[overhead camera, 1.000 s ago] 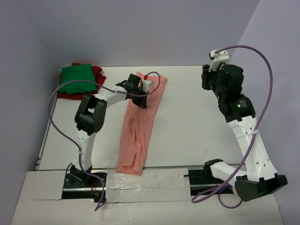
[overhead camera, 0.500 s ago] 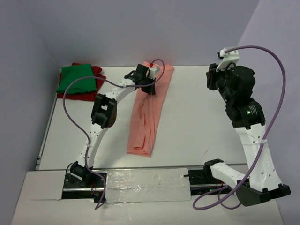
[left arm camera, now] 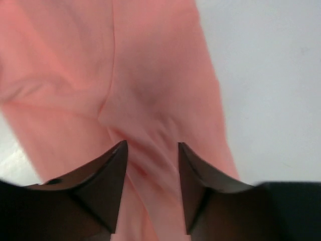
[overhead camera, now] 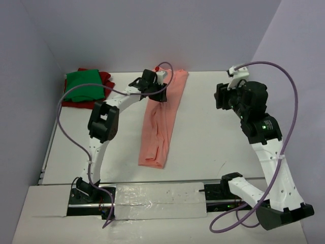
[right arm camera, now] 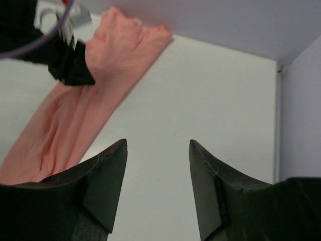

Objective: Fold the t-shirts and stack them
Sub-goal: Grab the bottom of the folded rectangular tshirt with right arm

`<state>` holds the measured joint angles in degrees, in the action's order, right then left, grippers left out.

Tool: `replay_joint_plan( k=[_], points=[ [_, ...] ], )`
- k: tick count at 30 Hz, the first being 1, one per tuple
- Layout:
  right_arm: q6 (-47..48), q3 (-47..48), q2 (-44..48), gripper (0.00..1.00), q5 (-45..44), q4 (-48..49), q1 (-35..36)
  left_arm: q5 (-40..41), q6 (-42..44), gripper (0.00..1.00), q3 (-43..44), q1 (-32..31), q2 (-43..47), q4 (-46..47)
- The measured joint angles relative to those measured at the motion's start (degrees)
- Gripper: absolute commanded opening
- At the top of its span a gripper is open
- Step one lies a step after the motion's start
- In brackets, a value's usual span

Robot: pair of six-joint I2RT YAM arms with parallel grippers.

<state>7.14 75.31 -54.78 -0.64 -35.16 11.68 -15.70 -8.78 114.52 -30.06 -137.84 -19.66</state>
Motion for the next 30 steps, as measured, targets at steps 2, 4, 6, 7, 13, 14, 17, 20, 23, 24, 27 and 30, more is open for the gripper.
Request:
replay_joint_plan(
  k=[2, 4, 6, 7, 13, 14, 17, 20, 23, 24, 27, 30],
  points=[
    [0.09, -2.36, -1.57, 0.62, 3.3, -0.66, -0.02, 0.68, 0.17, 0.62, -5.97, 0.11, 7.21, -0.17],
    [0.61, -4.13, -3.74, 0.62, 6.88, -1.07, -0.02, 0.81, 0.61, 0.65, -11.08, 0.26, 15.47, -1.01],
    [1.95, -5.7, -7.72, 0.62, 12.26, -1.88, 0.2, 0.52, 1.42, 0.66, -16.68, 0.87, 25.38, -0.68],
    [2.67, -6.36, -9.81, 0.61, 14.27, -2.47, 0.57, 0.24, 1.86, 0.66, -19.02, 1.4, 30.1, -0.63],
    [5.33, -9.33, -23.06, 0.57, 19.82, -3.58, 11.15, -1.44, 4.85, 0.67, -33.44, 13.18, 53.99, 3.1],
    [5.53, -9.51, -25.03, 0.56, 19.93, -3.45, 13.57, -1.38, 5.25, 0.67, -35.76, 15.54, 56.04, 3.89],
    [6.05, -9.75, -30.75, 0.55, 19.52, -2.64, 21.42, -1.46, 6.54, 0.67, -42.03, 20.22, 59.12, 3.48],
    [6.29, -9.75, -34.69, 0.54, 16.35, -1.16, 28.2, -2.47, 8.28, 0.67, -48.24, 22.69, 60.13, 3.26],
    [6.69, -9.73, -37.27, 0.54, 11.56, 0.39, 35.43, -2.47, 9.79, 0.67, -53.27, 25.03, 61.9, 2.08],
    [6.84, -9.7, -38.01, 0.53, 10.03, 0.92, 37.53, -2.47, 10.14, 0.67, -54.23, 25.7, 62.64, 1.7],
    [7.34, -9.68, -39.95, 0.53, 4.92, 2.32, 42.88, -2.82, 10.8, 0.67, -56.11, 27.87, 65.42, 1.62],
    [7.82, -9.68, -41.2, 0.53, -0.17, 3.56, 46.42, -2.93, 11.02, 0.67, -58.4, 29.49, 68.74, 3.02]
  ],
)
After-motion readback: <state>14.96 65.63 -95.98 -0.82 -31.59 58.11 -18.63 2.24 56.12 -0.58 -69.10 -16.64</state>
